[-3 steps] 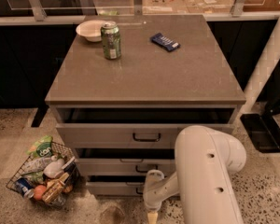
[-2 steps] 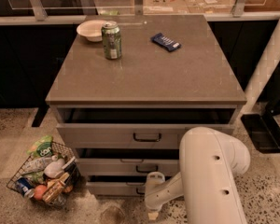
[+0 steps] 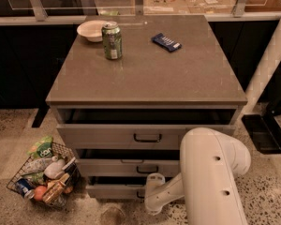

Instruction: Open bottom drawer

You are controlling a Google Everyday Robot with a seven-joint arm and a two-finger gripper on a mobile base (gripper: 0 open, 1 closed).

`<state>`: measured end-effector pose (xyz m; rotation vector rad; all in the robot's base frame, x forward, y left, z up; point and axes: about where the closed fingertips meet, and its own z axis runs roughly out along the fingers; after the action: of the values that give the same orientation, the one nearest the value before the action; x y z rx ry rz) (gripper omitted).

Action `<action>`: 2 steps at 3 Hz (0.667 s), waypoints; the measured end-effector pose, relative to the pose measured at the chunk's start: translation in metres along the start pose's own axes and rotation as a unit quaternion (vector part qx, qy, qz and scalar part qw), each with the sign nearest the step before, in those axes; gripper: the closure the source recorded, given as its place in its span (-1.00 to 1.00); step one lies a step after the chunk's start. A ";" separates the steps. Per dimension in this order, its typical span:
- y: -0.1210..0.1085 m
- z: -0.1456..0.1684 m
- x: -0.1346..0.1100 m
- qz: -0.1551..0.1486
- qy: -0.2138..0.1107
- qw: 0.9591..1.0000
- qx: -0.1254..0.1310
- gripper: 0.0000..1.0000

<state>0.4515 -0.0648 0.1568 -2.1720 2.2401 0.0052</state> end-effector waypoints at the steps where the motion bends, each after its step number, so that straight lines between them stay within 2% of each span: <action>1: 0.000 -0.001 0.000 0.000 0.000 1.000 0.000 1.00; 2: 0.000 -0.001 -0.001 0.000 0.000 1.000 0.000 1.00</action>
Offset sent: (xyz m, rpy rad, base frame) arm 0.0085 0.0490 -0.0200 0.0984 0.0257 0.1391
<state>0.4516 -0.0639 0.1577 -2.1722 2.2398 0.0054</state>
